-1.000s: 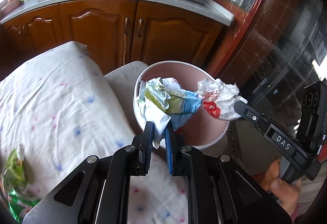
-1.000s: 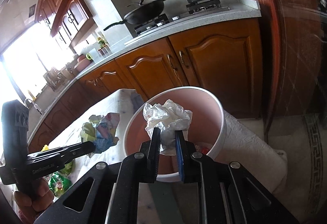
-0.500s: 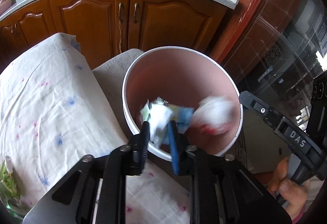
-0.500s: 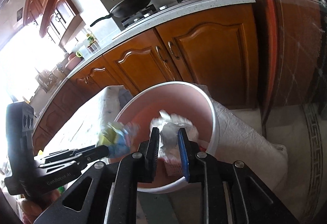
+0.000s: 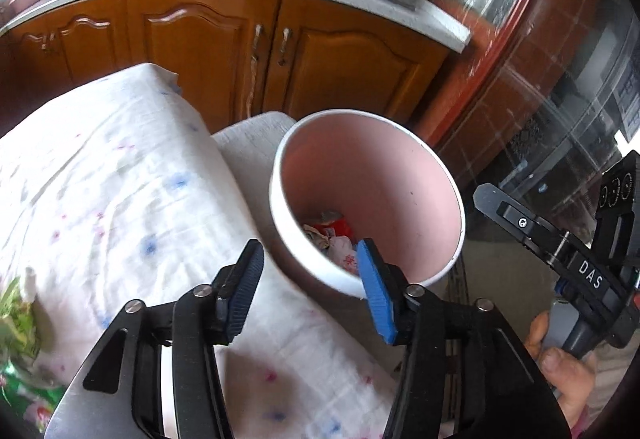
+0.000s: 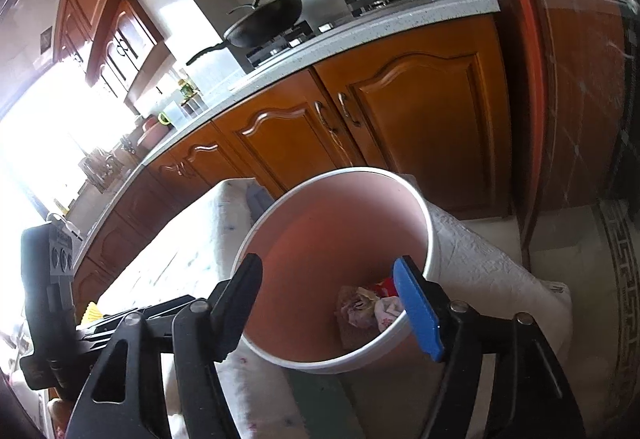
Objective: Collect trash
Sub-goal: 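Move both open tools back over the table toward the white sponge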
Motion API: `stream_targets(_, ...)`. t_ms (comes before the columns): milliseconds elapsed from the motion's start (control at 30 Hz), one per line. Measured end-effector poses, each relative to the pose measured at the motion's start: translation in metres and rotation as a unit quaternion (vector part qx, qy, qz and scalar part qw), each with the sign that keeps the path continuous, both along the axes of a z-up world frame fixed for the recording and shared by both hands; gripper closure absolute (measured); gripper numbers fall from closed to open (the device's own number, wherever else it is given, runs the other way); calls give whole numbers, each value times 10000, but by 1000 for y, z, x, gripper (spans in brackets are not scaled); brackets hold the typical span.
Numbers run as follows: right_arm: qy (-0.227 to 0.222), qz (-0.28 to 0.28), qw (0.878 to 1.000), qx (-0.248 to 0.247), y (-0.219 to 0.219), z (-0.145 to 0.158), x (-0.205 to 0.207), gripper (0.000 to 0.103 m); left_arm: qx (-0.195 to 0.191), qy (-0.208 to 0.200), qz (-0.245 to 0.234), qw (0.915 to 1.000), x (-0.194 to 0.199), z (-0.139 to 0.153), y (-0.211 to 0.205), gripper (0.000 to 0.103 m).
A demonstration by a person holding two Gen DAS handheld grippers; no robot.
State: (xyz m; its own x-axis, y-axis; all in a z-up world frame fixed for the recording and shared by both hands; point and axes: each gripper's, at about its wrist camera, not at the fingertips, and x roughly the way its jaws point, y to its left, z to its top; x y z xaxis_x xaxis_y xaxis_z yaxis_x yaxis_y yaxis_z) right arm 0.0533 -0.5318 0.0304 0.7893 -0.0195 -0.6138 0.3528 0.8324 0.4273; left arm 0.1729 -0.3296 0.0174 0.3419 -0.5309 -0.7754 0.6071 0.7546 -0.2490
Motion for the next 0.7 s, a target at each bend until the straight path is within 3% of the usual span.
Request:
stream_targets(333, -215, 204, 9996, -21, 35, 13, -3, 23, -226, -235, 538, 9980, -12, 10, 67, 53)
stream_targets(700, -279, 741, 9969, -37, 90, 17, -4, 22, -327, -390, 969, 9940, -30, 14, 125, 53)
